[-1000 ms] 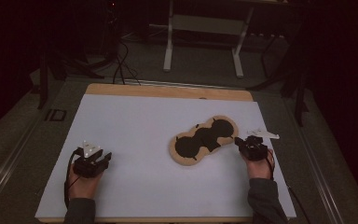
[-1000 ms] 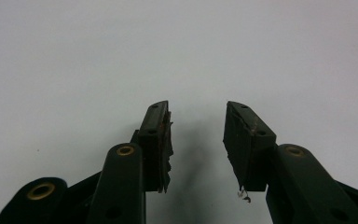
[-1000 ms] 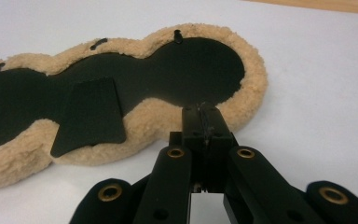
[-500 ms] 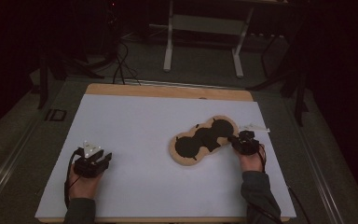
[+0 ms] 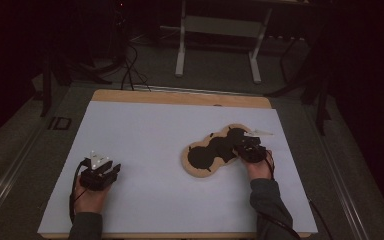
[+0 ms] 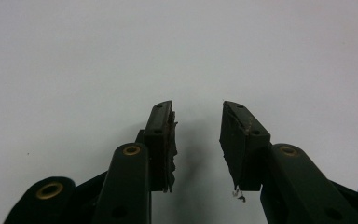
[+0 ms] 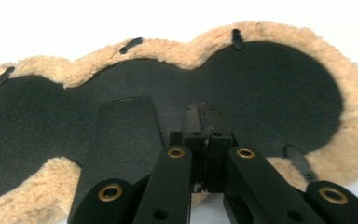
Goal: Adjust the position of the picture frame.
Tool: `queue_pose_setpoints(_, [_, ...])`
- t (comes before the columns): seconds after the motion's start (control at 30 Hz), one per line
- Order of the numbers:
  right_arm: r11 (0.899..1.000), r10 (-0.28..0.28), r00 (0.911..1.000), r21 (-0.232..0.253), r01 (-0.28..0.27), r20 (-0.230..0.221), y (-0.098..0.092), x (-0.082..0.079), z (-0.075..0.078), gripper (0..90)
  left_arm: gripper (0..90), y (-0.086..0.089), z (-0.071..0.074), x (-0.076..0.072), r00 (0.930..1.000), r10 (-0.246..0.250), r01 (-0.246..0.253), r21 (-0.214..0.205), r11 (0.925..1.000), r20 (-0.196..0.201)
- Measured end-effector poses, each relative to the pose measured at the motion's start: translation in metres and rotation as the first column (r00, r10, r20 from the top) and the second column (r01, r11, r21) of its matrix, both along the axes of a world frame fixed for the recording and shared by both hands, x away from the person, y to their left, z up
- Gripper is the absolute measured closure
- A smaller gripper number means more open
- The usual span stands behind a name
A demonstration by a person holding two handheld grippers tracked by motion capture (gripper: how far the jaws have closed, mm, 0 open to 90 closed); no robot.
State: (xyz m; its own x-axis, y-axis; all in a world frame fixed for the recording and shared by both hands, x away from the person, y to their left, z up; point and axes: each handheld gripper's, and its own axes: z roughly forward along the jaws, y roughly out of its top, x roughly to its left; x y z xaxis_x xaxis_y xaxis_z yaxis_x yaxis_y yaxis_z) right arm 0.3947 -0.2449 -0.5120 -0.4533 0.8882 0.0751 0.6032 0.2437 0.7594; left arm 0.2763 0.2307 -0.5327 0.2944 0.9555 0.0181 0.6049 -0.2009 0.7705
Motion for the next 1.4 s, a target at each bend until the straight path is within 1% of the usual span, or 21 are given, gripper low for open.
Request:
queue_pose_setpoints(0.17, [1.000,0.009,0.9999,-0.006,-0.009,-0.008,0.004,0.000,-0.002,90.0,65.3,0.000,0.000,0.000,1.0000,-0.002,0.002,-0.001,1.0000,0.000])
queue_pose_setpoints(0.23, [1.000,0.018,0.9998,0.006,-0.018,-0.011,0.006,-0.002,-0.004,90.0,65.5,-0.001,0.000,0.000,1.0000,-0.004,0.004,0.001,1.0000,-0.002])
queue_pose_setpoints(0.5, [1.000,0.014,0.9997,0.018,-0.014,-0.018,0.006,-0.002,-0.005,90.0,66.8,-0.002,0.000,0.001,0.9999,-0.009,0.009,0.008,0.9999,-0.007])
queue_pose_setpoints(0.73, [0.998,0.000,0.9997,0.055,0.001,-0.022,0.005,-0.005,-0.007,90.0,67.3,-0.004,0.000,0.001,0.9998,-0.015,0.015,0.008,0.9999,-0.011])
queue_pose_setpoints(0.93, [0.998,-0.005,0.9997,0.057,0.006,-0.023,0.006,-0.007,-0.007,90.0,67.4,-0.005,0.000,0.001,0.9998,-0.017,0.018,0.006,0.9998,-0.013])
queue_pose_setpoints(1.0, [0.997,-0.009,0.9997,0.070,0.011,-0.024,0.006,-0.009,-0.007,90.0,67.4,-0.006,0.001,0.001,0.9997,-0.021,0.021,0.007,0.9997,-0.014])
queue_pose_setpoints(1.1, [0.997,-0.011,0.9996,0.077,0.013,-0.027,0.006,-0.011,-0.008,90.0,67.4,-0.006,0.000,0.001,0.9997,-0.022,0.022,0.010,0.9997,-0.014])
queue_pose_setpoints(1.4, [0.995,0.006,0.9991,0.101,-0.001,-0.041,0.010,-0.017,-0.008,90.0,67.6,-0.008,0.001,0.001,0.9994,-0.030,0.030,0.013,0.9995,-0.017])
